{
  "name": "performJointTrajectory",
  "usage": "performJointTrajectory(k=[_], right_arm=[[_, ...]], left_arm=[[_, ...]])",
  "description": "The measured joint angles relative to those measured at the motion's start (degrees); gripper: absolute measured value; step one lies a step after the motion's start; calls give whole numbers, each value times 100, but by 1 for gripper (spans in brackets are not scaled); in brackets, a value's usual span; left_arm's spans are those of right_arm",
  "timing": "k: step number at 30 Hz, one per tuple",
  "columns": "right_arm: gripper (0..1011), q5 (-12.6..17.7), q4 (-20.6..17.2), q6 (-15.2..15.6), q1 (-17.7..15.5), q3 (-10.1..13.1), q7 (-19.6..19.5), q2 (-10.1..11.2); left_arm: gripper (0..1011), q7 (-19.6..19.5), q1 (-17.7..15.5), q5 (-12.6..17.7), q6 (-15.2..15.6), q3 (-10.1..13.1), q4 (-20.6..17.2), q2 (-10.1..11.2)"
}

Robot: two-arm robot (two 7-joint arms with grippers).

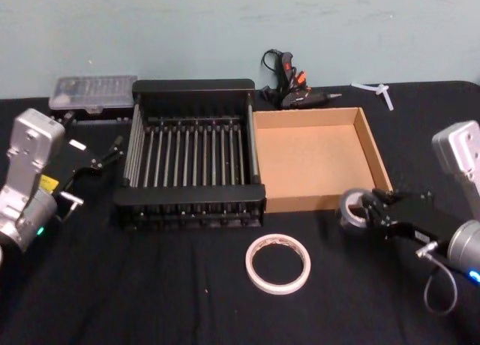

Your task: Pick up the white tape and place it into the black box , Pick up the silver tape and place it into the brown box.

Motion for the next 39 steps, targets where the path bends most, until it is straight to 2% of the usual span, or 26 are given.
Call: performJointTrajectory(k=[10, 19, 23, 27, 36, 39], right_arm=[[161, -249, 184, -201, 430, 14, 10, -142], [161, -596, 645, -439, 999, -120, -4, -394], [161, -783, 931, -669, 1254, -192, -60, -543], [160, -1023, 1336, -1070, 1510, -273, -146, -737], [161, -1472, 2141, -1822, 1911, -436, -251, -1060], [160, -1587, 2341, -1967, 2000, -484, -276, -1134]], left_arm=[[1001, 0, 0, 0, 0, 0, 0, 0], [1001, 0, 0, 0, 0, 0, 0, 0], [1001, 0, 0, 0, 0, 0, 0, 0], [1001, 0, 0, 0, 0, 0, 0, 0], [1001, 0, 0, 0, 0, 0, 0, 0], [1001, 0, 0, 0, 0, 0, 0, 0]])
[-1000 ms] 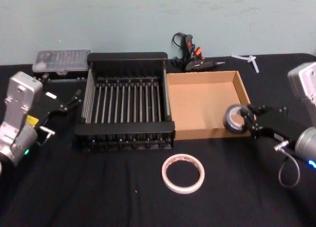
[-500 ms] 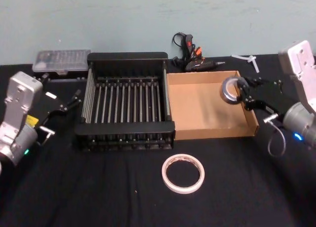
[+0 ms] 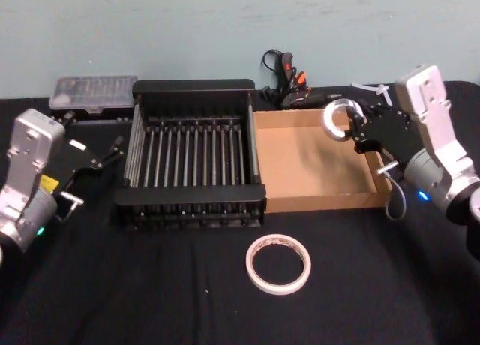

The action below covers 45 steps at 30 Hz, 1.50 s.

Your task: Pick up the white tape and place it into the black box , Pick up the silver tape and place it into the brown box.

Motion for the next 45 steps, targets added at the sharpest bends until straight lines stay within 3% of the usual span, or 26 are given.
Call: performJointTrajectory(k=[7, 15, 26, 36, 39, 45], right_arm=[[161, -377, 609, -423, 245, -121, -104, -209], [160, -640, 1060, -571, 396, -185, -144, -377], [161, -840, 1311, -531, 442, -125, -106, -517], [161, -834, 1305, -525, 441, -125, -102, -507], [203, -830, 1302, -525, 440, -126, -102, -505], [392, -817, 1296, -525, 437, -129, -102, -501]], left_arm=[[1001, 0, 0, 0, 0, 0, 1, 0], [1001, 0, 0, 0, 0, 0, 0, 0], [1001, 0, 0, 0, 0, 0, 1, 0], [1001, 0, 0, 0, 0, 0, 0, 0], [1001, 0, 0, 0, 0, 0, 0, 0], [1001, 0, 0, 0, 0, 0, 0, 0]])
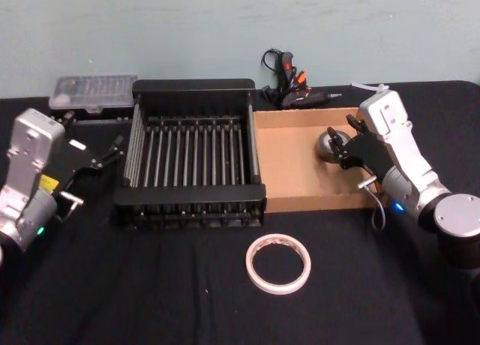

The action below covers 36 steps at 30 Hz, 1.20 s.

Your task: Pick up the white tape and place it into the black box , Pick up the silver tape and place it into the brown box.

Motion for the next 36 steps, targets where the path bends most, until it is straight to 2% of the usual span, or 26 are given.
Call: performJointTrajectory(k=[5, 8, 9, 11, 13, 14, 21, 36], right_arm=[[569, 5, -3, 0, -2, -3, 0, 2], [653, 7, -6, 0, -2, -4, 0, 4], [653, 7, -6, 0, -2, -4, 0, 4], [754, 9, -7, 0, -2, -4, 0, 5], [791, 10, -9, 0, -2, -5, 0, 6], [843, 11, -10, 0, -2, -5, 0, 7], [1002, 15, -11, 0, -2, -5, 0, 7], [1002, 16, -11, 0, -3, -2, 2, 7]], left_arm=[[1001, 0, 0, 0, 0, 0, 0, 0], [1001, 0, 0, 0, 0, 0, 0, 0], [1001, 0, 0, 0, 0, 0, 0, 0], [1001, 0, 0, 0, 0, 0, 0, 0], [1001, 0, 0, 0, 0, 0, 0, 0], [1001, 0, 0, 0, 0, 0, 0, 0], [1001, 0, 0, 0, 0, 0, 0, 0], [1001, 0, 0, 0, 0, 0, 0, 0]])
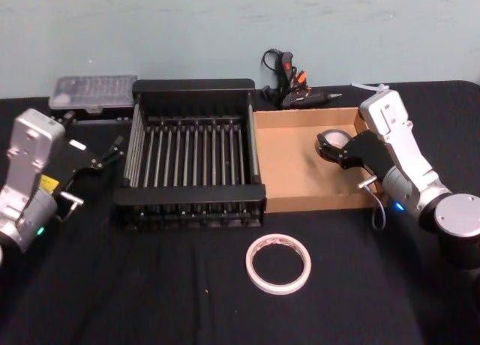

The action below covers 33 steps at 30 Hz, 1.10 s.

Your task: Pick up the white tape and place it into the black box , Pick up the silver tape and place it into the brown box.

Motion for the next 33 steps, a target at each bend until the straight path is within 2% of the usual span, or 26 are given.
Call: performJointTrajectory(k=[7, 18, 25, 33], right_arm=[[1002, 5, -277, 52, -154, 127, 140, 9], [1002, 273, -1223, 444, -678, 340, 460, 155], [1002, 536, -1926, 891, -1039, 388, 702, 288], [1002, 855, -2477, 1405, -1295, 344, 927, 408]], left_arm=[[1001, 0, 0, 0, 0, 0, 0, 0], [1001, 0, 0, 0, 0, 0, 0, 0], [1002, 0, 0, 0, 0, 0, 0, 0], [1001, 0, 0, 0, 0, 0, 0, 0]])
